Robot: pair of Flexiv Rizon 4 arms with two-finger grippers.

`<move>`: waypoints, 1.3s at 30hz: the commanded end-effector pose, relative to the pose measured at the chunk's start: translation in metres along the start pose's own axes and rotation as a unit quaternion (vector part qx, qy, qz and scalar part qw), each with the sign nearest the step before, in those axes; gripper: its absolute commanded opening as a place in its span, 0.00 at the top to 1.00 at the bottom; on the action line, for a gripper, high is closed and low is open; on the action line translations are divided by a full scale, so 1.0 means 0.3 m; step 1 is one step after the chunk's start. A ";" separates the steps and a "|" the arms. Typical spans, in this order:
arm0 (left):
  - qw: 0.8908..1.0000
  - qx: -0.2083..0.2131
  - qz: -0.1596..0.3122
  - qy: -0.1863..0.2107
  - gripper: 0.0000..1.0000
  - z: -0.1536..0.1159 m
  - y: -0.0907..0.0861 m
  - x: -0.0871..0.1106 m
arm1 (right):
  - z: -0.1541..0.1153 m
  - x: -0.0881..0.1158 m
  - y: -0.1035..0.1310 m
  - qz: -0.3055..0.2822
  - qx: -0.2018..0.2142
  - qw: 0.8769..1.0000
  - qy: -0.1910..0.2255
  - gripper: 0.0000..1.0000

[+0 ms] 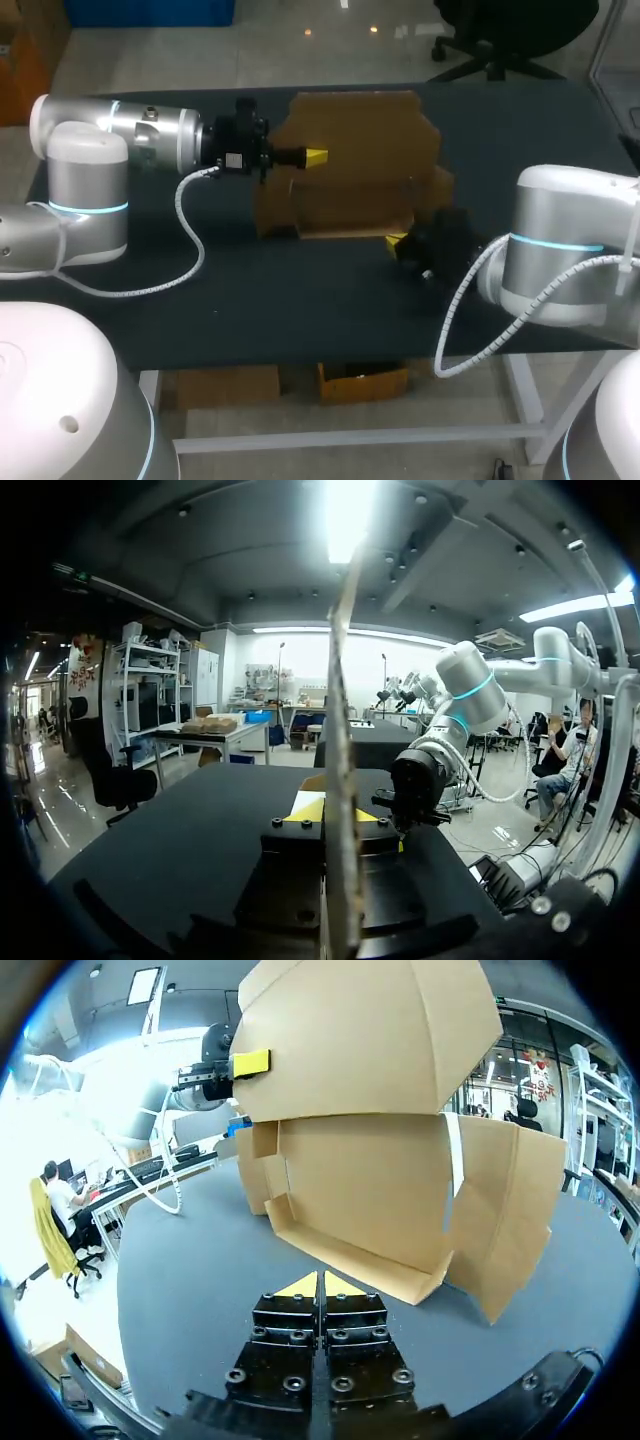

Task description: Assemble the packaging by folding the flat box into shape, placing the metal phone stand inside, and closing the box properly

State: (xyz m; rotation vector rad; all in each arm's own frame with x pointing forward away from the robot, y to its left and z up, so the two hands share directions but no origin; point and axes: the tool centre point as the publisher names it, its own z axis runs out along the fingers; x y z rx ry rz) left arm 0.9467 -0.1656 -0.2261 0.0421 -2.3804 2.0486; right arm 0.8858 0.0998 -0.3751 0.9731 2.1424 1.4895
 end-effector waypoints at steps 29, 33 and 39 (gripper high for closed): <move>1.000 0.000 0.000 0.001 1.00 -0.002 0.014 -0.002 | -0.263 -0.233 0.009 -0.034 -0.019 0.996 0.080 0.58; 1.000 0.000 0.000 0.001 1.00 -0.002 0.014 -0.002 | -0.260 -0.253 0.015 -0.044 -0.002 0.996 0.081 0.55; 1.000 0.000 0.000 0.001 1.00 -0.002 0.014 -0.002 | -0.254 -0.286 0.017 -0.061 0.019 0.995 0.078 0.51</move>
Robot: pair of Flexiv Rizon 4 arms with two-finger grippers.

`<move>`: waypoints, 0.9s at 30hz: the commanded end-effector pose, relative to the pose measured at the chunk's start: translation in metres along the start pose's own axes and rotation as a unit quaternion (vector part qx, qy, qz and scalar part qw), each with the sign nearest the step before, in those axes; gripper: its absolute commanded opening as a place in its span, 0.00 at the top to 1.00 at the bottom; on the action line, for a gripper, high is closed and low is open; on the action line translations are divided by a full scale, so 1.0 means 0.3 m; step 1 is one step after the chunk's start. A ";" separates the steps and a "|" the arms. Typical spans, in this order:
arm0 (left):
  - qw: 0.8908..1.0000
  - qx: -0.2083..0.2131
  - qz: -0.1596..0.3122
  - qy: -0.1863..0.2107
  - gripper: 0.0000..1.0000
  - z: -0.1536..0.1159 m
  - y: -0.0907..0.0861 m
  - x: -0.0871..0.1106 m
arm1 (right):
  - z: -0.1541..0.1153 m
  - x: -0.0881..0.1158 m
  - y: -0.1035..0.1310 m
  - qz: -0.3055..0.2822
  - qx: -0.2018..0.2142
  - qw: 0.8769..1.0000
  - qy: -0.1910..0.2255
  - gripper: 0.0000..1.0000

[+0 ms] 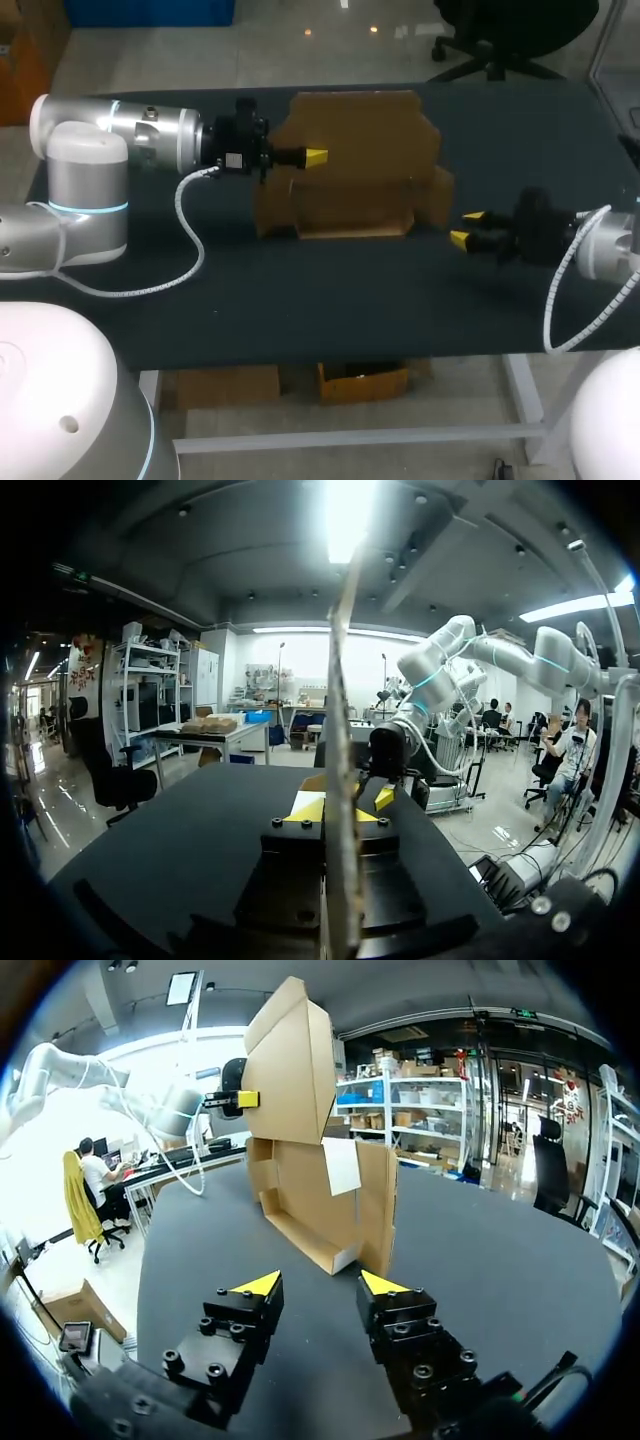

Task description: Assemble the packaging by folding the flat box into shape, placing the metal phone stand inside, and closing the box properly

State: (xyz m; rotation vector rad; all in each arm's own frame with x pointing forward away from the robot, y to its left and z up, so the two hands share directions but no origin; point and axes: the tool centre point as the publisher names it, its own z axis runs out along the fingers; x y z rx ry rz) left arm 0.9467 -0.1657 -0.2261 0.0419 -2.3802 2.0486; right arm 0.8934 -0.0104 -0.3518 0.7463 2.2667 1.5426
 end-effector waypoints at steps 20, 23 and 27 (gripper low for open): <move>1.000 0.000 0.000 0.001 1.00 -0.003 0.014 -0.002 | 0.086 -0.157 0.023 -0.025 0.053 0.998 0.005 0.49; 1.000 0.000 0.000 0.001 1.00 -0.003 0.014 -0.002 | 0.099 -0.173 0.026 -0.026 0.052 0.998 0.007 0.49; 1.000 0.000 0.000 0.001 1.00 -0.003 0.014 -0.002 | 0.126 -0.193 0.025 -0.026 0.051 0.998 0.009 0.50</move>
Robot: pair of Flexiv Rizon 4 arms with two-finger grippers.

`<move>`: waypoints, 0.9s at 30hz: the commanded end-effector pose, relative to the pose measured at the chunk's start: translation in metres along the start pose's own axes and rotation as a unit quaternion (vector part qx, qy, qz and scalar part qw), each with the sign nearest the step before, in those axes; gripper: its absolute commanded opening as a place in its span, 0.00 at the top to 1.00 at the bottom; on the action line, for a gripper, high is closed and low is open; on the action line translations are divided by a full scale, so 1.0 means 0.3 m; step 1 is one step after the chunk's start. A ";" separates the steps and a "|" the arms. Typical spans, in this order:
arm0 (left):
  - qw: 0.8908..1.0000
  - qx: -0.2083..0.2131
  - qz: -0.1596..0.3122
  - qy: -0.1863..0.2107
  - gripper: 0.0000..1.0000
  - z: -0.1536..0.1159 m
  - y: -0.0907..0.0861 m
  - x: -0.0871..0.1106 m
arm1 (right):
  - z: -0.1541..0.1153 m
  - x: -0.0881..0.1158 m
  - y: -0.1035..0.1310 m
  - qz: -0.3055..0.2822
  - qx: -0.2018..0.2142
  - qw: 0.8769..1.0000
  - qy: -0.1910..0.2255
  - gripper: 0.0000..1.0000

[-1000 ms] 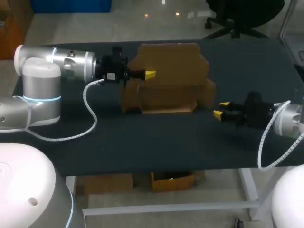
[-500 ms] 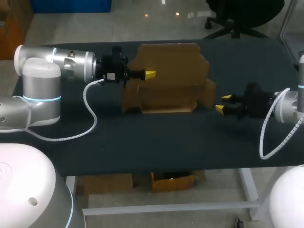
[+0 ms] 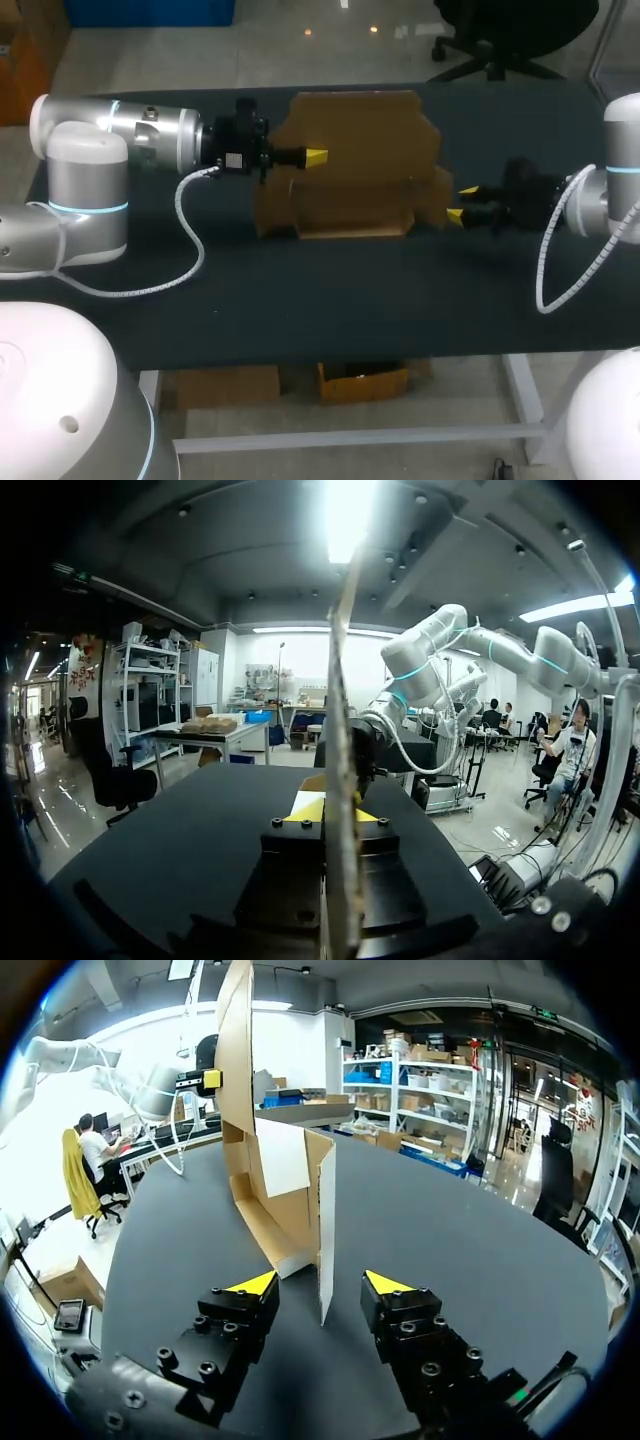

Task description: Assemble the packaging by folding the flat box into shape, placing the metal phone stand inside, and closing the box properly

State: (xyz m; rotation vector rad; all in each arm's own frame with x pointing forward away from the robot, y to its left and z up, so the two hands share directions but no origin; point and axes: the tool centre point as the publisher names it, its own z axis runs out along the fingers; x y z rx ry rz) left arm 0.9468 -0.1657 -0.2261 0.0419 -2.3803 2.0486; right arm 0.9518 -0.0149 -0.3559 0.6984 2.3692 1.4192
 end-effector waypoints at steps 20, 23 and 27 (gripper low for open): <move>1.000 0.000 0.000 0.001 1.00 -0.002 0.014 -0.002 | 0.121 -0.067 0.005 0.009 -0.024 1.000 0.013 0.56; 1.000 0.000 0.000 0.001 1.00 -0.002 0.014 -0.002 | 0.125 -0.066 0.011 0.009 -0.026 1.000 0.011 0.59; 1.000 0.000 0.000 0.001 1.00 -0.002 0.014 -0.002 | 0.133 -0.062 0.019 0.009 -0.028 1.000 0.009 0.61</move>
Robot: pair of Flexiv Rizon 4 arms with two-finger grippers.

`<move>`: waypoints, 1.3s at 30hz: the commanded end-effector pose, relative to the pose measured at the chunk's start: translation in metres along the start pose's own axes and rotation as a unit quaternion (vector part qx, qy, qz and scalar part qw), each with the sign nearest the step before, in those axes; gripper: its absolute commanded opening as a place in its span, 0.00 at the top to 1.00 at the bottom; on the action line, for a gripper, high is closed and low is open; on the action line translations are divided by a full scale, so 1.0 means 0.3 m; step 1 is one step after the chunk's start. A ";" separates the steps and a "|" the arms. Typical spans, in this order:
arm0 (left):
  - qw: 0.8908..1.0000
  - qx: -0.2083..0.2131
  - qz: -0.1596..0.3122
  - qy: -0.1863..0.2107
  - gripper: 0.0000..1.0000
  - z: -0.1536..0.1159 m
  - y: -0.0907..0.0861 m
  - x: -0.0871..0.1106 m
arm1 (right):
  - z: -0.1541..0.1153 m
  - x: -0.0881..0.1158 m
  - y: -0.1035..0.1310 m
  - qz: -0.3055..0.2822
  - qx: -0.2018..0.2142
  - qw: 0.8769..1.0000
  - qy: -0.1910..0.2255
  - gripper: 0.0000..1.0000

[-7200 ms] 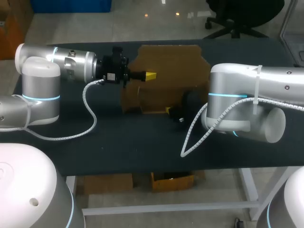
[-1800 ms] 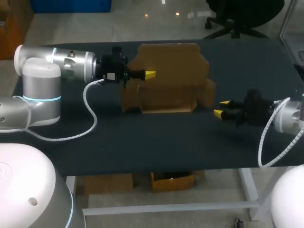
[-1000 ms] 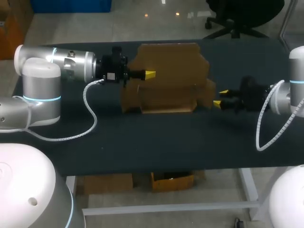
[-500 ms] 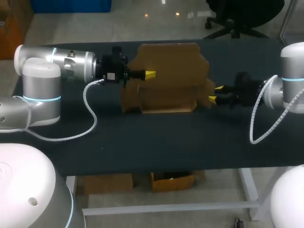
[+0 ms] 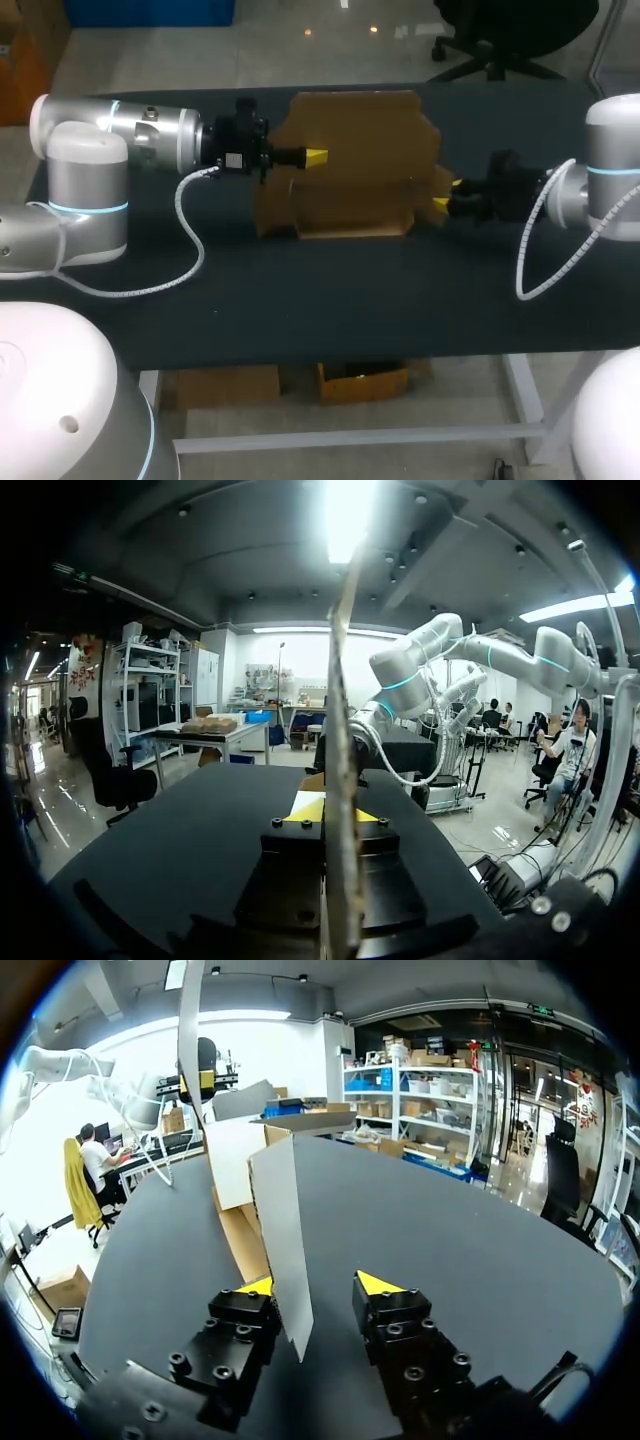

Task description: Assemble the packaging by folding the flat box into shape, placing the metal phone stand inside, and closing the box properly

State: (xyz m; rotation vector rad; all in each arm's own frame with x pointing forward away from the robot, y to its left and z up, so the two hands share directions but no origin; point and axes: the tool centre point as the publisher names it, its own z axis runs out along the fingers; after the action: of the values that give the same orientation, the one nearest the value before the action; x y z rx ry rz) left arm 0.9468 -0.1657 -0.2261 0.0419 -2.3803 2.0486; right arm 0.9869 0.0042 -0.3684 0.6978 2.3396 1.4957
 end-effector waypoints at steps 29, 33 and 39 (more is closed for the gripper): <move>1.000 0.000 0.000 0.001 1.00 -0.002 0.014 -0.002 | 0.033 0.103 -0.009 0.020 -0.009 0.999 -0.041 1.00; 1.000 0.000 0.000 0.001 1.00 -0.002 0.014 -0.002 | 0.034 0.113 -0.010 0.025 -0.010 0.998 -0.052 1.00; 1.000 0.000 0.000 0.001 1.00 -0.002 0.014 -0.002 | 0.040 0.127 -0.009 0.031 -0.008 0.997 -0.066 1.00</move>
State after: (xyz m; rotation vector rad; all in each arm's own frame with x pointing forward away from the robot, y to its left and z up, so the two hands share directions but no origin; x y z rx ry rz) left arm 0.9469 -0.1648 -0.2261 0.0427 -2.3808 2.0488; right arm 0.9630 0.0271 -0.3740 0.8389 2.2436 1.4534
